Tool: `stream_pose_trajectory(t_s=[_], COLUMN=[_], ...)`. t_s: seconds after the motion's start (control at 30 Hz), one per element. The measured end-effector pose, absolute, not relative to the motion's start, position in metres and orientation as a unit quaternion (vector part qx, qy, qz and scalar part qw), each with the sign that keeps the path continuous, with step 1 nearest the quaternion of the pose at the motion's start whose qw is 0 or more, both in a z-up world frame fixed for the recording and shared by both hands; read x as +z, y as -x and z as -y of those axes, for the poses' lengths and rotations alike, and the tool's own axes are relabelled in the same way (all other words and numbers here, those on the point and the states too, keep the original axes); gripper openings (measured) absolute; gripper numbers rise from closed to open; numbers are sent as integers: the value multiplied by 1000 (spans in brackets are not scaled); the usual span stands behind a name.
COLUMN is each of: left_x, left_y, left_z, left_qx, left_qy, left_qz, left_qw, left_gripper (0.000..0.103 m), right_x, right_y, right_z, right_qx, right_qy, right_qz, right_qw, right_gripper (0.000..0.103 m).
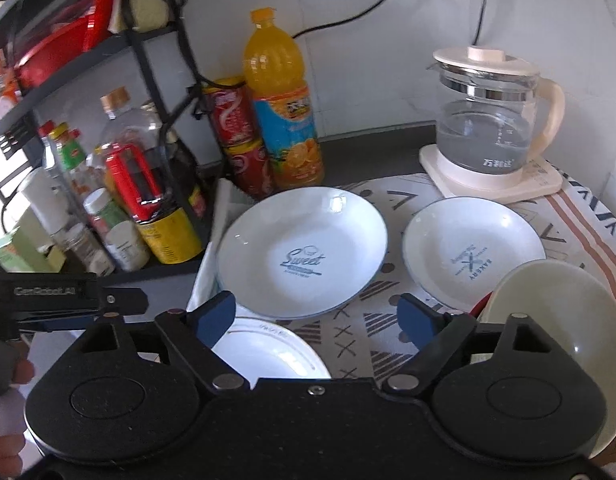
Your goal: Organize plates and bowls
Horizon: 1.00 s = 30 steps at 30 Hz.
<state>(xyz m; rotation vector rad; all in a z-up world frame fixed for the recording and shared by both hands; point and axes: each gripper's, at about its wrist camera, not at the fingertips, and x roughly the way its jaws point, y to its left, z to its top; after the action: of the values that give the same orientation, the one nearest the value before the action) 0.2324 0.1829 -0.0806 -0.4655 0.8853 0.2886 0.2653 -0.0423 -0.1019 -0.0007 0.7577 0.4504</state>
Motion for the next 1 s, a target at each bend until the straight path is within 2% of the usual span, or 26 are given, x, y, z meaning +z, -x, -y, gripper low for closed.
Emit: stream_pose_trajectory(t_s=[0.1, 0.17, 0.27, 0.43, 0.63, 1.0], left_x=[-81, -83, -88, -101, -120, -159], left_y=[-240, -245, -255, -273, -297, -337], left_z=[-184, -185, -187, -193, -198, -199], left_qx=[127, 123, 120, 110, 94, 79], left_qy=[223, 226, 227, 238, 245, 245], left_qz=[-417, -416, -417, -428, -440, -468], left_qw=[872, 872, 872, 865, 859, 845], left_gripper=[80, 79, 72, 54, 44, 37], right_x=[-105, -108, -113, -124, -141, -175], right_y=[-271, -277, -287, -303, -321, -357], right_z=[39, 36, 32, 28, 29, 19], right_qx=[208, 201, 193, 181, 166, 145], right_qy=[-5, -9, -15, -20, -28, -19], right_qz=[-368, -373, -379, -394, -422, -466], right_qw=[906, 906, 905, 901, 891, 873], right_gripper=[82, 75, 68, 58, 50, 46])
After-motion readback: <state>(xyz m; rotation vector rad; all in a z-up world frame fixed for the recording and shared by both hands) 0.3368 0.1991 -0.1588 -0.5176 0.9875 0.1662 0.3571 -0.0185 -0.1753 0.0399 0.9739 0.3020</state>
